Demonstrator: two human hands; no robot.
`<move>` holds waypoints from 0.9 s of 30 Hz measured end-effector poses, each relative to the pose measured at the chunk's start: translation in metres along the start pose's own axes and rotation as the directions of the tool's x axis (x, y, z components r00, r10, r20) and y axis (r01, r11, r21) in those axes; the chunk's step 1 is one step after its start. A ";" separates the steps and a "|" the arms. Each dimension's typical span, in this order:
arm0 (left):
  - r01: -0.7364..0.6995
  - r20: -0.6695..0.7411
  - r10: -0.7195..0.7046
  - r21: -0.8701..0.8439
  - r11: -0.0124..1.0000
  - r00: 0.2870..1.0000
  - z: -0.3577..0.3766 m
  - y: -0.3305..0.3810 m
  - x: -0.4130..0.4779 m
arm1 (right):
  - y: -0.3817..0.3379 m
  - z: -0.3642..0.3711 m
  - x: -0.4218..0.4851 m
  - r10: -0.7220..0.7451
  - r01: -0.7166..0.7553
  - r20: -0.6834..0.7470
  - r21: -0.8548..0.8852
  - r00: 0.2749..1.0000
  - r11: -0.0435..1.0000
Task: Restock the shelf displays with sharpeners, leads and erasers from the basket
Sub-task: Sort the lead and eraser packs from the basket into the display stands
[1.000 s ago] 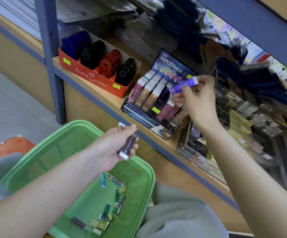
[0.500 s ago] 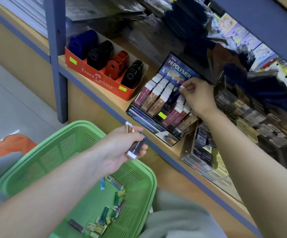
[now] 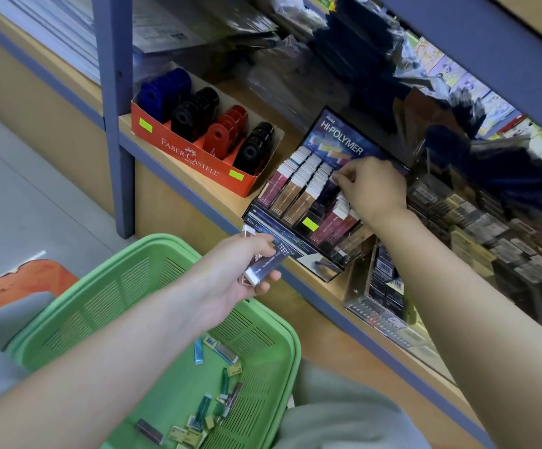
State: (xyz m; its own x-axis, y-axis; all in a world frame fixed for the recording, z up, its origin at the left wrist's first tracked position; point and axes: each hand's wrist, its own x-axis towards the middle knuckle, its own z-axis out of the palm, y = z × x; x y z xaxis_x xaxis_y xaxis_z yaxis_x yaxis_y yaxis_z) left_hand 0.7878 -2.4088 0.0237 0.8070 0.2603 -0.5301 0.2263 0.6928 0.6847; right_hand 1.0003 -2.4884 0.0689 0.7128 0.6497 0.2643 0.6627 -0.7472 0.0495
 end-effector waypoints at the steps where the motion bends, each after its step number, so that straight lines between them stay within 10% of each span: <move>1: -0.003 0.010 0.003 -0.015 1.000 1.000 0.000 0.001 0.000 | -0.001 0.001 -0.002 -0.021 0.021 -0.011 -0.023 1.000 1.000; 7: -0.057 0.034 0.060 -0.069 0.996 0.998 -0.001 0.001 -0.005 | -0.028 -0.022 -0.049 -0.045 0.081 -0.107 0.361 0.993 0.929; 13: -0.133 0.090 0.126 0.080 0.988 0.988 -0.002 -0.001 -0.006 | -0.054 -0.035 -0.106 -0.058 -0.203 0.339 0.684 0.939 0.700; 18: -0.113 0.136 0.079 0.265 0.957 0.988 0.002 -0.010 -0.007 | -0.047 -0.039 -0.130 -0.035 -0.316 0.399 0.773 0.916 0.550; 27: -0.065 0.086 0.041 0.310 0.948 0.995 0.002 -0.018 -0.004 | -0.001 -0.058 -0.127 0.190 -0.207 0.124 0.825 0.974 0.525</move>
State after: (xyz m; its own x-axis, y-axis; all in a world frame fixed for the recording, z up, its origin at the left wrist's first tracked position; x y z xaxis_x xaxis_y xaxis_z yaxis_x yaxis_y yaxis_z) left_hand 0.7817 -2.4236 0.0144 0.8595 0.2292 -0.4569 0.3312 0.4312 0.8393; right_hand 0.8963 -2.5784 0.0908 0.8484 0.5085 0.1473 0.3899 -0.4119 -0.8236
